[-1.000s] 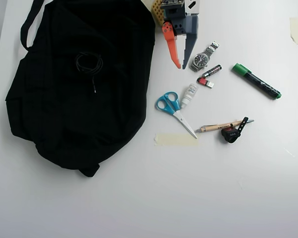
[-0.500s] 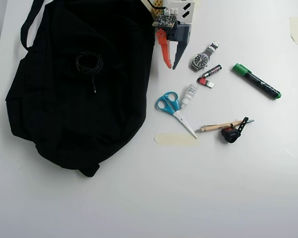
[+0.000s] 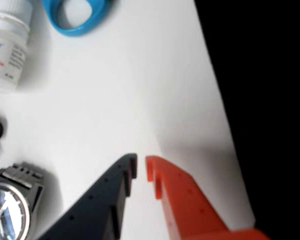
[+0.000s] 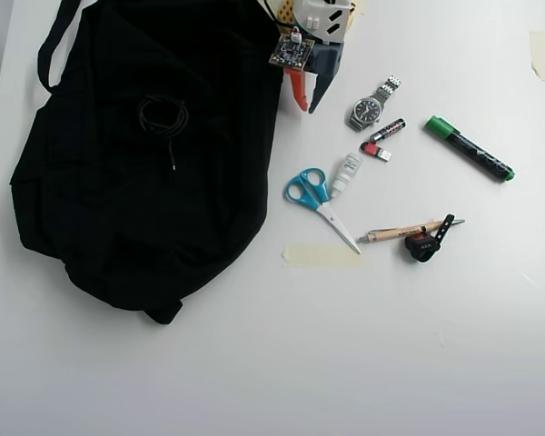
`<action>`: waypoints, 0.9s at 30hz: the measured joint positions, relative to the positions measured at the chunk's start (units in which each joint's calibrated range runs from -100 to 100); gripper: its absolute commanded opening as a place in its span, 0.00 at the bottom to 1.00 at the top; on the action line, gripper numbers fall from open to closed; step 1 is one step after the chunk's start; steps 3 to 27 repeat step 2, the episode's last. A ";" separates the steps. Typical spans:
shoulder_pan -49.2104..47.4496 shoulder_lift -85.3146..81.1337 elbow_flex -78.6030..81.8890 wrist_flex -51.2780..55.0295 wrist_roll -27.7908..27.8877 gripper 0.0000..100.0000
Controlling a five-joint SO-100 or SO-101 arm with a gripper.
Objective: Put the usbc cable into the black bag
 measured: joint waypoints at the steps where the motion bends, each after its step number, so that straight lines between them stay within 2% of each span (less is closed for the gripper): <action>1: 0.00 0.00 0.00 0.00 0.00 0.02; 27: 0.00 0.00 0.00 0.00 0.00 0.02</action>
